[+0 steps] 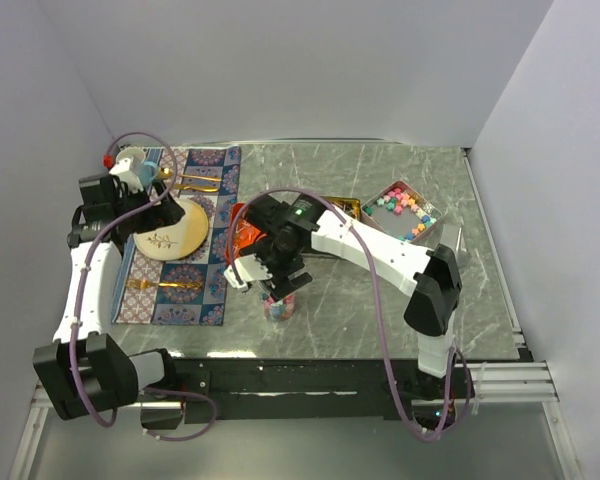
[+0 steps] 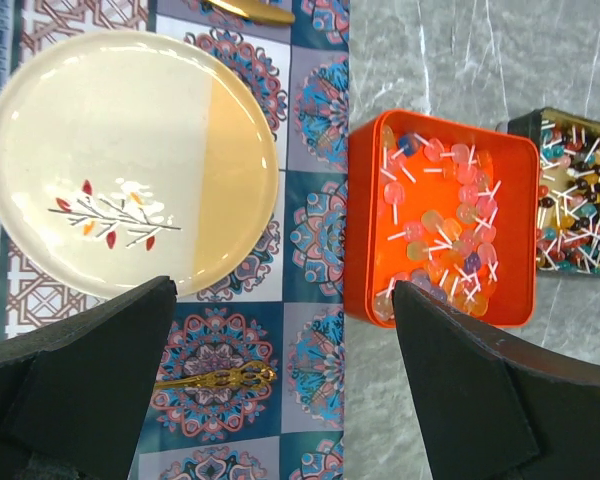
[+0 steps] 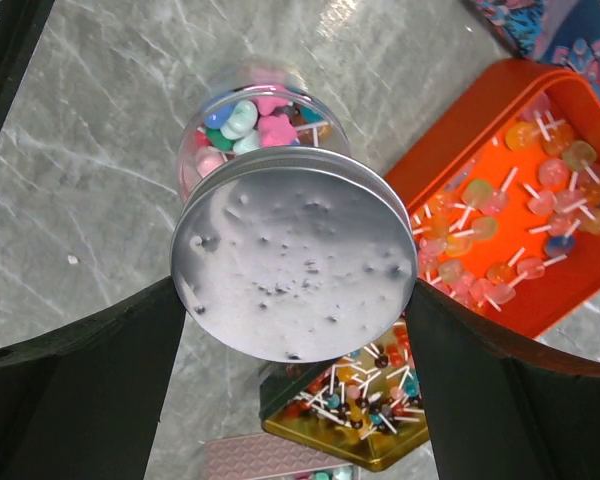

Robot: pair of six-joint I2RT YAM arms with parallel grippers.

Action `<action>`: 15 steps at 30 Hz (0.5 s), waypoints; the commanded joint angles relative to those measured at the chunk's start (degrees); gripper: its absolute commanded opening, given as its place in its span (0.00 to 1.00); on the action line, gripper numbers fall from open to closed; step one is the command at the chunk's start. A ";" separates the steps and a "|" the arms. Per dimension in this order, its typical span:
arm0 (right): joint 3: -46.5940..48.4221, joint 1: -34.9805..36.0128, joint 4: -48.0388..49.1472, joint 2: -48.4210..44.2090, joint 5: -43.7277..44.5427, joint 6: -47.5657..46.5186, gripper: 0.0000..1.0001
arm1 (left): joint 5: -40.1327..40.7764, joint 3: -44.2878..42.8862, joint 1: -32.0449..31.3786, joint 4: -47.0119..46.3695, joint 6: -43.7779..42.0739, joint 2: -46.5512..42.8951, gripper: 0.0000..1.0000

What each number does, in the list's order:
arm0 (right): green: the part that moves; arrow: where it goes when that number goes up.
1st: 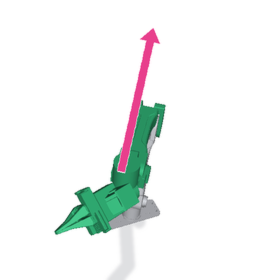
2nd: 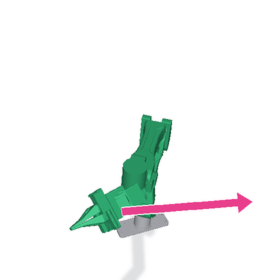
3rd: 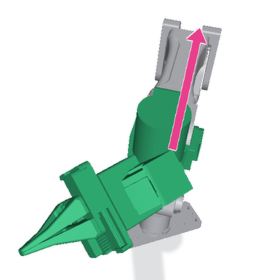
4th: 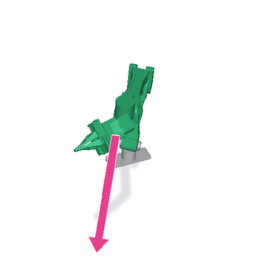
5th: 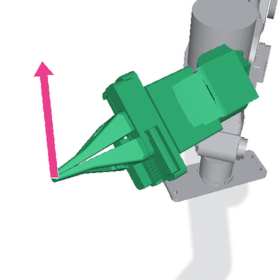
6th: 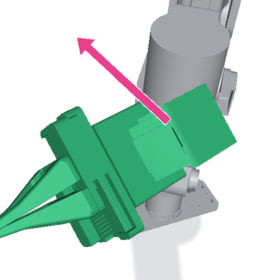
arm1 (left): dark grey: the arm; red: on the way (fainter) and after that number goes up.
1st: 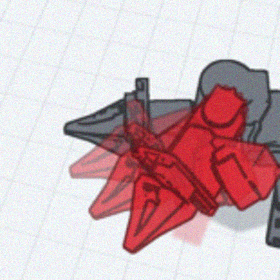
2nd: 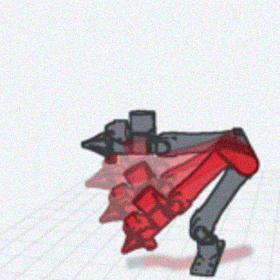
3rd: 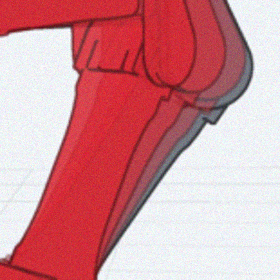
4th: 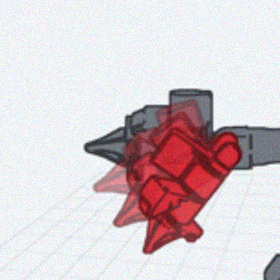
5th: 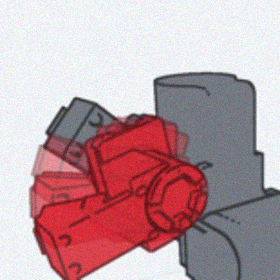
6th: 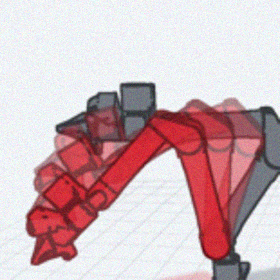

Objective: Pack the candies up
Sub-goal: Close the bottle lid on the packing bottle.

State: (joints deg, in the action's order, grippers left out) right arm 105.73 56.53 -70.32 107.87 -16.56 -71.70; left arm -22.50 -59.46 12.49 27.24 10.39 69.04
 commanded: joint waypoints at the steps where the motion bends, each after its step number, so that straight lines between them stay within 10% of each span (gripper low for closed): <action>1: -0.52 0.16 -0.26 1.28 1.00 0.42 0.76 | -0.17 0.92 0.78 -1.75 0.24 -3.46 0.96; 15: -3.34 2.71 3.44 6.38 2.50 1.74 0.77 | -0.87 3.56 1.83 -1.93 0.77 -6.54 0.96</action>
State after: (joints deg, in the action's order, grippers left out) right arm 102.56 58.76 -68.18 113.78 -14.46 -70.70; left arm -22.59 -57.10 13.87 27.16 10.83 64.64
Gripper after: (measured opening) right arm 0.910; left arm 0.967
